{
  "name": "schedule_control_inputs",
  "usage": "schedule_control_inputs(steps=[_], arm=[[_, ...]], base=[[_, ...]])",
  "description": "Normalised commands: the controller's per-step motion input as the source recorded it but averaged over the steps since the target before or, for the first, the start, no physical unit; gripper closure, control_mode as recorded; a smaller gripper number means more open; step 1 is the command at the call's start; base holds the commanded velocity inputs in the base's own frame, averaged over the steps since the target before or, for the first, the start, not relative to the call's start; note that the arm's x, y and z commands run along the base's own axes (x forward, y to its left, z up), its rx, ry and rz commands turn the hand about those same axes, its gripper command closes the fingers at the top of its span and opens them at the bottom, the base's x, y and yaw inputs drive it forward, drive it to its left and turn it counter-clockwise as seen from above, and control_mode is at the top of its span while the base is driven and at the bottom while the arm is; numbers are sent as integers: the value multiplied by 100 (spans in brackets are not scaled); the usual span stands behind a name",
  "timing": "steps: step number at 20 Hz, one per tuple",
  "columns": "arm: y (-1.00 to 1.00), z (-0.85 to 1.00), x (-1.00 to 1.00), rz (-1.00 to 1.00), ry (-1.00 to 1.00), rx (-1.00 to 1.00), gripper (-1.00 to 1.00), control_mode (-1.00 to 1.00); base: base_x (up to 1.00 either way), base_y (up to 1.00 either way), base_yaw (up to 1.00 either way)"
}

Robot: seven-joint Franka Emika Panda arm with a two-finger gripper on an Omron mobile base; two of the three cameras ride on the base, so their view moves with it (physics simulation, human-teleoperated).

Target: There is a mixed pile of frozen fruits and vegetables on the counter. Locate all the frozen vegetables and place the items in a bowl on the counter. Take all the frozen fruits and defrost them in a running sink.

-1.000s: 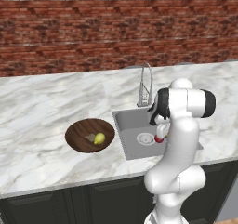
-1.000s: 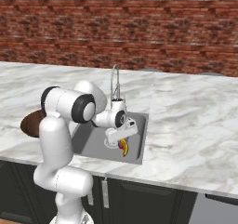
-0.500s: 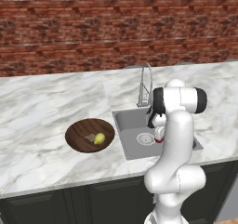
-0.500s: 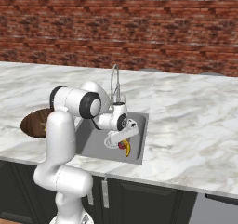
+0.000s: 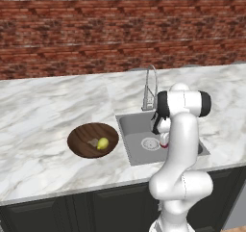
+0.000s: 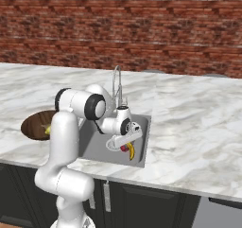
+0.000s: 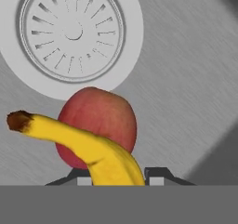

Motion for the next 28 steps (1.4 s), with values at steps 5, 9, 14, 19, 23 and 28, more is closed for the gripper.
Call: schedule_control_inputs(steps=[5, 9, 14, 19, 23, 28], arm=[[-4, -29, 9, 1, 0, 3, 100, -100], [-1, -20, 7, 1, -2, 3, -100, -100], [0, -7, 1, 0, -1, 2, -100, -100], [1, 13, 0, -1, 0, 1, -100, -100], [4, 38, -1, -3, 0, 2, -100, -100], [0, 39, -18, -4, 0, 4, -100, -100]], base=[[0, 0, 0], [0, 0, 0], [0, 0, 0], [0, 0, 0], [0, 0, 0], [0, 0, 0]])
